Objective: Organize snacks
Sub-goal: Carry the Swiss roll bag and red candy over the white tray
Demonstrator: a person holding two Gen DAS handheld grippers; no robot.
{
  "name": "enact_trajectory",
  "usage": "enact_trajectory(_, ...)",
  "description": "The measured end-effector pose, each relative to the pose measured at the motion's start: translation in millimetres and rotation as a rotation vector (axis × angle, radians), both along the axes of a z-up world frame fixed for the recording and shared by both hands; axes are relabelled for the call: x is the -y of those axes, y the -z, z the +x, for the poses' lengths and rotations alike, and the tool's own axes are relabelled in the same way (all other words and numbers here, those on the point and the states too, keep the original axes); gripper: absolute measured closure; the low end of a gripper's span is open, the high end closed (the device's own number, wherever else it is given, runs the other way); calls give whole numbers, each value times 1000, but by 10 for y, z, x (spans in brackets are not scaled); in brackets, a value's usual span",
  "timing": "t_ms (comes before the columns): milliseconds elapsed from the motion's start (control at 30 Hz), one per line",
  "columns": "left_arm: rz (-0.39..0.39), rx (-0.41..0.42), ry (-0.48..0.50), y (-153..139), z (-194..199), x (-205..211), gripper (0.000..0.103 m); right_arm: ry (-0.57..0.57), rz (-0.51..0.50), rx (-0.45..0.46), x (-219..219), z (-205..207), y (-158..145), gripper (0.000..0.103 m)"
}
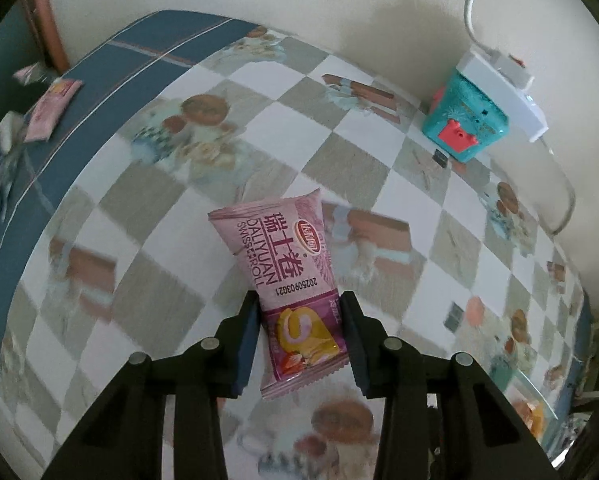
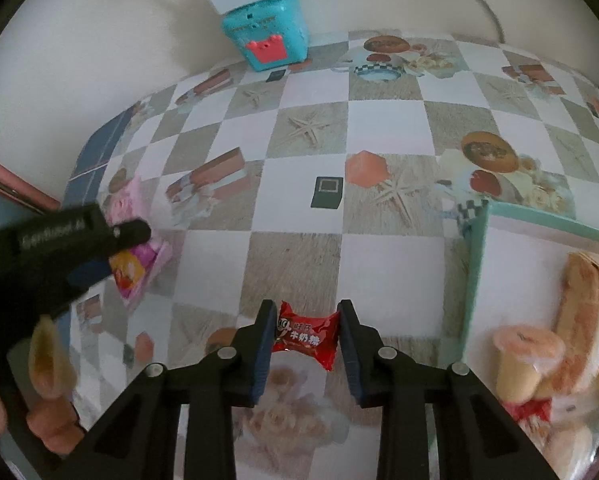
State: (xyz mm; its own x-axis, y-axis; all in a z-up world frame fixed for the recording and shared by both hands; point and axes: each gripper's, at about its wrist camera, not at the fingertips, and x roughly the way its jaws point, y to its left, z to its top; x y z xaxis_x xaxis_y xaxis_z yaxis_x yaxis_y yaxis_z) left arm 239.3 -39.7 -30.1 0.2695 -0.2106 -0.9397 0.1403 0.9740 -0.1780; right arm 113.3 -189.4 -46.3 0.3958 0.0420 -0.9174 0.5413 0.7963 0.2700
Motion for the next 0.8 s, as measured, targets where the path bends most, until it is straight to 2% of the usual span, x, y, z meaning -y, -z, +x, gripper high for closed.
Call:
enact_trajectory(233,-30,2,-7,-337,-503,-193,62,31,-28,23,-149,-347,-487,70)
enact_trajectory(500,-68,79,68,-738,-1151,-144,62,89,-70,94,-248,-956,-1013,70)
enact_trajectory(800,-96,103,147,-826,-1654,-73,62,155,-91,127,-253,-1557,-1144,70)
